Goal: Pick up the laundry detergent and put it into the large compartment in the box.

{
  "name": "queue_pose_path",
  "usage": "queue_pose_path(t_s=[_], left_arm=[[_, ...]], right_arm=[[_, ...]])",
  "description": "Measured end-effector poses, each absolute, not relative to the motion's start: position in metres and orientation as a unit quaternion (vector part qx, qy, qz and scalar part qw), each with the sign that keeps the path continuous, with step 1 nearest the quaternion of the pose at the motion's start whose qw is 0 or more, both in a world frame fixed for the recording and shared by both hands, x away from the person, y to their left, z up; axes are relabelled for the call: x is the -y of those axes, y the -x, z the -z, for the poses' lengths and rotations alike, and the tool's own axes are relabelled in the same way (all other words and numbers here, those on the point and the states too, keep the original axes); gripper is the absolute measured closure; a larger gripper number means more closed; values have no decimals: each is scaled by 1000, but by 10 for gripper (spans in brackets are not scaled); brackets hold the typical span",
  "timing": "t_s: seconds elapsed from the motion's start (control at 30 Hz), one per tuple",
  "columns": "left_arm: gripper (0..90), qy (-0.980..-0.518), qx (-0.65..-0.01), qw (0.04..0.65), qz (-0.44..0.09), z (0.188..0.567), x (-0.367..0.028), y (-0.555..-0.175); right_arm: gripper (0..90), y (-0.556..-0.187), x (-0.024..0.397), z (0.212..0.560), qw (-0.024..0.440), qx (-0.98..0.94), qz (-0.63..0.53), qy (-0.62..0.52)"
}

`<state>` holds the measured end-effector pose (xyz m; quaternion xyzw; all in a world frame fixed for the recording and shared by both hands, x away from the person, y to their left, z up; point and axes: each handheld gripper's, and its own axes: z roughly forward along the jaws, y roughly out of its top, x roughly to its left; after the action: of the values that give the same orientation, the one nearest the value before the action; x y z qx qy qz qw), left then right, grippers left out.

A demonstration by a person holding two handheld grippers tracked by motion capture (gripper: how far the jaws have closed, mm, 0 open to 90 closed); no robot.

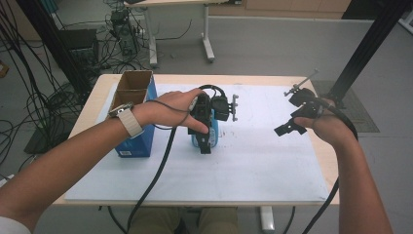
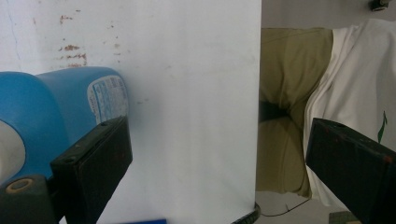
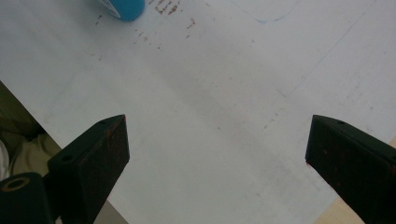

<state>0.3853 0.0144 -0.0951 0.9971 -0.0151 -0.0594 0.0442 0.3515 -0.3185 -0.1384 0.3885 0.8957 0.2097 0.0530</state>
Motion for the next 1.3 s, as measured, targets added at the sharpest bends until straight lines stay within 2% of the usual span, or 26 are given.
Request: queue_pose_path(t_s=[1.3], left_arm=[[79,-997,9,60,54,78,-26,-386]], right_arm=[[63,-351,314,139,51,-896,-212,-387]])
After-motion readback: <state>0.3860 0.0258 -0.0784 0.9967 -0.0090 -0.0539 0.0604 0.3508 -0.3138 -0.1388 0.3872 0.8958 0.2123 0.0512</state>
